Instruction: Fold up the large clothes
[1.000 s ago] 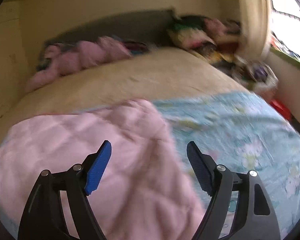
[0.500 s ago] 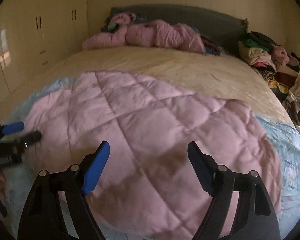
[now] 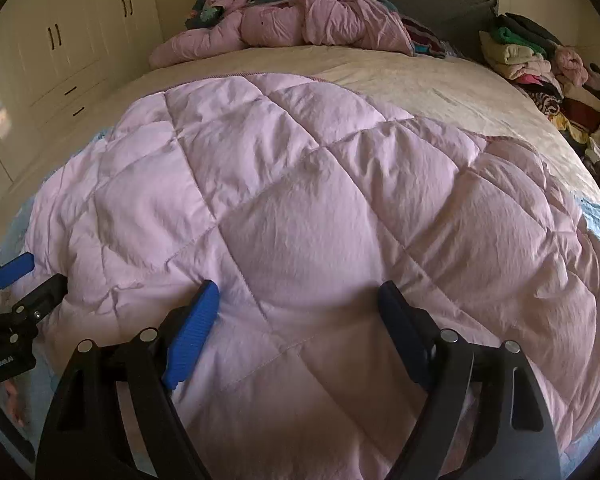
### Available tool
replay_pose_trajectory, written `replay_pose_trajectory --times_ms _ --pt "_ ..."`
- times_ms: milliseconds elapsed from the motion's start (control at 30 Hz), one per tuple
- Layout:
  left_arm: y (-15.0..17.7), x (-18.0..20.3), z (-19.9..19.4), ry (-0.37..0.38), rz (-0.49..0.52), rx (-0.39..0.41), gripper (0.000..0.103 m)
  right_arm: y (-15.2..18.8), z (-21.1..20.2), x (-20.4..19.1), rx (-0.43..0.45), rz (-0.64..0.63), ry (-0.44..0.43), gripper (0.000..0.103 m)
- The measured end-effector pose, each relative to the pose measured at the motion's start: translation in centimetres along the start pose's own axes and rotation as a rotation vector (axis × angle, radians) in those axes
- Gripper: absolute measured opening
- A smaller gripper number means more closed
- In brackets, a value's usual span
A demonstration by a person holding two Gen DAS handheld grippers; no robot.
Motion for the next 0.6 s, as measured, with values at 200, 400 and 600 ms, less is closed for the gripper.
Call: replay_pose_trajectory --times_ms 200,400,600 --pt "-0.8 -2.0 -2.9 -0.066 -0.032 0.047 0.094 0.3 -5.2 1.6 0.09 0.06 -0.118 0.093" --pt "-0.8 -5.0 -5.2 -0.025 -0.139 0.07 0.094 3.6 -10.4 5.2 0.169 0.134 -0.134 0.099" --pt "0.4 -7.7 -5.4 -0.035 -0.201 0.05 0.094 8.2 -11.6 10.8 0.143 0.299 -0.159 0.099"
Point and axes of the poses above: each gripper's, at about its wrist camera, not at the fingertips, and z roughly the way its jaws point, x to its right, y to its underside, the point moved 10 cm from there along z, roughly the way its jaws point, and after that the axes turned 12 degrees about -x, right-handed, at the moved point
